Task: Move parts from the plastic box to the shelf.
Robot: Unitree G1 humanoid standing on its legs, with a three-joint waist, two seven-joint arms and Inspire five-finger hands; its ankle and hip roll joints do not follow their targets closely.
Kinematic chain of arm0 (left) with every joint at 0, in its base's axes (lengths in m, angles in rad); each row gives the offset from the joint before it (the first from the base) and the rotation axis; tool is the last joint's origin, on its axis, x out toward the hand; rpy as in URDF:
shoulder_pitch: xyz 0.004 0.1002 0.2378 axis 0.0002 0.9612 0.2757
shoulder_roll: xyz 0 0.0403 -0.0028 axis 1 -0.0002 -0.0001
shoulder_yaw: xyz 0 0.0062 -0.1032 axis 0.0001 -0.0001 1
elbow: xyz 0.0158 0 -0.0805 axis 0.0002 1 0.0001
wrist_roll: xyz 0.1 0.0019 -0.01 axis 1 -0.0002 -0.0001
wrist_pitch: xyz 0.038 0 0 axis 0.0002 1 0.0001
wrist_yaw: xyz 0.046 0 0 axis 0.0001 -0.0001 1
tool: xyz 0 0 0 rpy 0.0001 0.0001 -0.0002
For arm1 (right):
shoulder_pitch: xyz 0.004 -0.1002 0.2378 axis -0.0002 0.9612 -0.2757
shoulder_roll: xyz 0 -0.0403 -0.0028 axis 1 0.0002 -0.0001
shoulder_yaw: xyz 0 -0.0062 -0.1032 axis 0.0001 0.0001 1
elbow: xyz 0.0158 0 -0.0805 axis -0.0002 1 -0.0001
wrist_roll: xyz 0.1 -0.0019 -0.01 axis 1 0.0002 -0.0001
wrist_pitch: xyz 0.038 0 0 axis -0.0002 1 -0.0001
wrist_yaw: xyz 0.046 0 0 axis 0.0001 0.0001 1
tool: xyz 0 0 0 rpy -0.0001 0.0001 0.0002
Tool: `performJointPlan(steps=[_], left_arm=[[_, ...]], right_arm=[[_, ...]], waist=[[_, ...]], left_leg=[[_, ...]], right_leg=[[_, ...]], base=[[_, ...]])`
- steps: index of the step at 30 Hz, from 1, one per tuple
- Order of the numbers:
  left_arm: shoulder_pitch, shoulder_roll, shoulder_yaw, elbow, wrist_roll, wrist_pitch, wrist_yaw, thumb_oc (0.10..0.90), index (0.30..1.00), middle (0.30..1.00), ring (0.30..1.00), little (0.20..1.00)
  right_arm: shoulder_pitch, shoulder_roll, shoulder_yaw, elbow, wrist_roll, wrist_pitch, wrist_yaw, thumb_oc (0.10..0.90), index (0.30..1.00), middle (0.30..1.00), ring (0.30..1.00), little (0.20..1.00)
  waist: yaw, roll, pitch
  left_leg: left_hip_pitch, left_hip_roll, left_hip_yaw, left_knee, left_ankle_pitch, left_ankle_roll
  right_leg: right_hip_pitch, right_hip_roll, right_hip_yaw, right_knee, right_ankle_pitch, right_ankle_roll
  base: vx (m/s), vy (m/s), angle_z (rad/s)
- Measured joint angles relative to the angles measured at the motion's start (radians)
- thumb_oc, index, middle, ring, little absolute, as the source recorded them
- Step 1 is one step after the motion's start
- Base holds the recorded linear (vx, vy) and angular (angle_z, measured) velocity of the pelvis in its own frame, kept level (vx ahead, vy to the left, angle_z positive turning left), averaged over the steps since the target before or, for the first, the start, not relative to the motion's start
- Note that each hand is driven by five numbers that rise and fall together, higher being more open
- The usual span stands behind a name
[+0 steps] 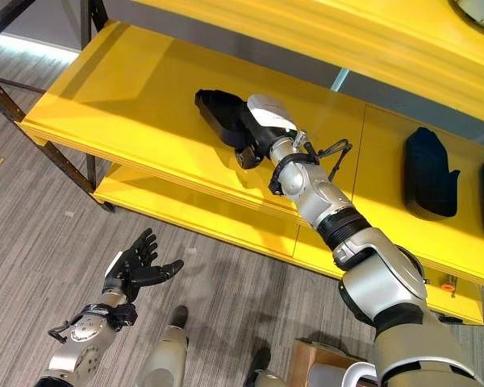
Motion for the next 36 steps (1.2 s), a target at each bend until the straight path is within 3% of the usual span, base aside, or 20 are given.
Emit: performJointPlan(steps=[2, 8, 11, 15, 26, 36], left_arm=[[-0.003, 0.0, -0.002, 0.0, 0.0, -0.001, -0.001, 0.9, 1.0, 1.0, 1.0, 1.0], [-0.002, 0.005, -0.002, -0.001, -0.004, -0.001, -0.001, 0.9, 1.0, 1.0, 1.0, 1.0], [-0.02, 0.011, -0.012, -0.003, -0.036, -0.004, -0.001, 0.9, 1.0, 1.0, 1.0, 1.0], [-0.028, 0.035, -0.028, -0.006, -0.036, -0.009, -0.002, 0.9, 1.0, 1.0, 1.0, 1.0], [-0.024, 0.055, -0.044, -0.012, -0.036, -0.009, -0.006, 0.9, 1.0, 1.0, 1.0, 1.0], [-0.027, 0.07, -0.046, -0.011, -0.036, -0.009, -0.008, 0.9, 1.0, 1.0, 1.0, 1.0]], right_arm=[[-0.019, 0.004, 0.017, 0.068, 0.0, 0.011, 0.0, 0.4, 0.3, 0.3, 0.3, 0.3], [-0.03, 0.004, 0.017, 0.169, 0.001, 0.02, -0.004, 0.4, 0.3, 0.3, 0.3, 0.3], [-0.088, -0.001, 0.017, 0.238, 0.009, 0.024, -0.004, 0.4, 0.3, 0.3, 0.3, 0.3], [-0.108, -0.007, 0.016, 0.273, 0.021, 0.024, -0.012, 0.4, 0.3, 0.3, 0.3, 0.3], [-0.19, -0.077, 0.026, 0.313, 0.05, 0.025, -0.015, 0.4, 0.3, 0.3, 0.3, 0.3], [-0.209, -0.133, 0.039, 0.37, 0.087, 0.04, -0.038, 0.4, 0.3, 0.3, 0.3, 0.3]], waist=[[-0.001, 0.019, 0.024], [-0.004, 0.041, 0.045], [-0.005, 0.071, 0.065], [-0.006, 0.086, 0.08], [-0.035, 0.092, 0.087], [-0.064, 0.098, 0.091]], left_leg=[[-0.015, -0.003, -0.001, 0.037, -0.017, 0.003], [-0.047, -0.017, 0.011, 0.088, -0.036, 0.019], [-0.077, -0.023, 0.02, 0.13, -0.047, 0.03], [-0.11, -0.027, 0.029, 0.188, -0.068, 0.038], [-0.229, -0.029, 0.052, 0.344, -0.123, 0.054], [-0.257, -0.028, 0.054, 0.378, -0.135, 0.049]], right_leg=[[-0.007, -0.003, 0.003, 0.015, 0.0, 0.001], [-0.034, -0.021, 0.014, 0.04, 0.0, 0.002], [-0.067, -0.031, 0.028, 0.078, -0.005, -0.002], [-0.11, -0.043, 0.048, 0.142, -0.026, -0.003], [-0.267, -0.065, 0.117, 0.338, -0.09, 0.004], [-0.315, -0.068, 0.129, 0.4, -0.117, 0.005]], base=[[-0.05, 0.022, -0.03], [-0.06, 0.024, -0.03], [-0.07, 0.025, -0.08], [-0.07, 0.017, -0.08], [-0.03, 0.001, -0.07], [-0.01, -0.013, -0.02]])
